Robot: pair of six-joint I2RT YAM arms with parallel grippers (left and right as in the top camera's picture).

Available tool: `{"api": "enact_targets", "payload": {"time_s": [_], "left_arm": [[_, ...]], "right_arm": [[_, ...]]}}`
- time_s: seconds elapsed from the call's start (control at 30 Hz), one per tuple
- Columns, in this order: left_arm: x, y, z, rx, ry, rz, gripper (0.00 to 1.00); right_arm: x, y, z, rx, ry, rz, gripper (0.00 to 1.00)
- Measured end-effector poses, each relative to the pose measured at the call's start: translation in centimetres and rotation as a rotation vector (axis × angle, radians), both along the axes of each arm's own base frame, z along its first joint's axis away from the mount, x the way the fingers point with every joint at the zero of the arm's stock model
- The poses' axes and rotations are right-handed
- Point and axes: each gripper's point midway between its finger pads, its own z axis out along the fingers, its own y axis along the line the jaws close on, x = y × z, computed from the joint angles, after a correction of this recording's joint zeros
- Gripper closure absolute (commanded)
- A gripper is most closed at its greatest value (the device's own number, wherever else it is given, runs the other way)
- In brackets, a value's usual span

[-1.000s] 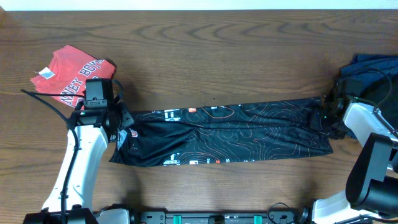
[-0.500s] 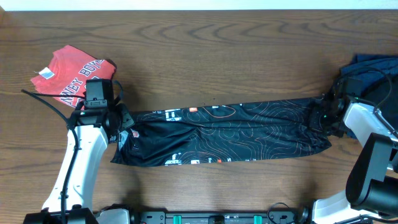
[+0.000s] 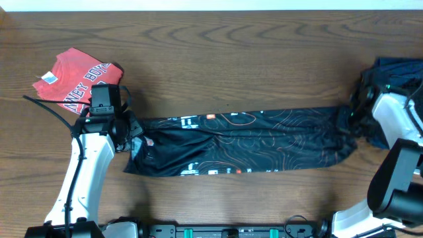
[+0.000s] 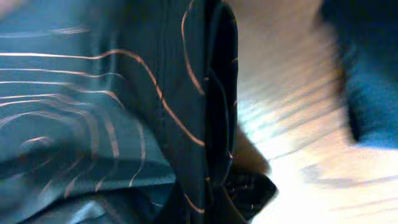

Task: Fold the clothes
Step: 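Fold the strip's right end leftward toward the left gripper with right gripper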

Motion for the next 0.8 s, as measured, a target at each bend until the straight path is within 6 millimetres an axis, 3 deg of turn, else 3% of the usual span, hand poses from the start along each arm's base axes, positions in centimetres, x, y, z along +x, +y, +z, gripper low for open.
{"api": "enact_targets", "payload": {"time_s": [0.1, 0.2, 0.57, 0.8], "left_arm": [[-0.1, 0.0, 0.0, 0.000, 0.006, 0.000, 0.44], [-0.2, 0.0, -0.1, 0.000, 0.011, 0.000, 0.44], [-0.4, 0.0, -0.2, -0.001, 0.019, 0.000, 0.44], [-0.6, 0.0, -0.2, -0.002, 0.024, 0.000, 0.44]], "right_arm": [[1.4, 1.5, 2.3, -0.025, -0.048, 0.060, 0.99], [1.8, 4.3, 3.5, -0.028, -0.060, 0.146, 0.99], [1.1, 16.8, 3.5, -0.009, -0.066, 0.478, 0.99], [0.5, 21.5, 2.4, 0.004, -0.073, 0.589, 0.99]]}}
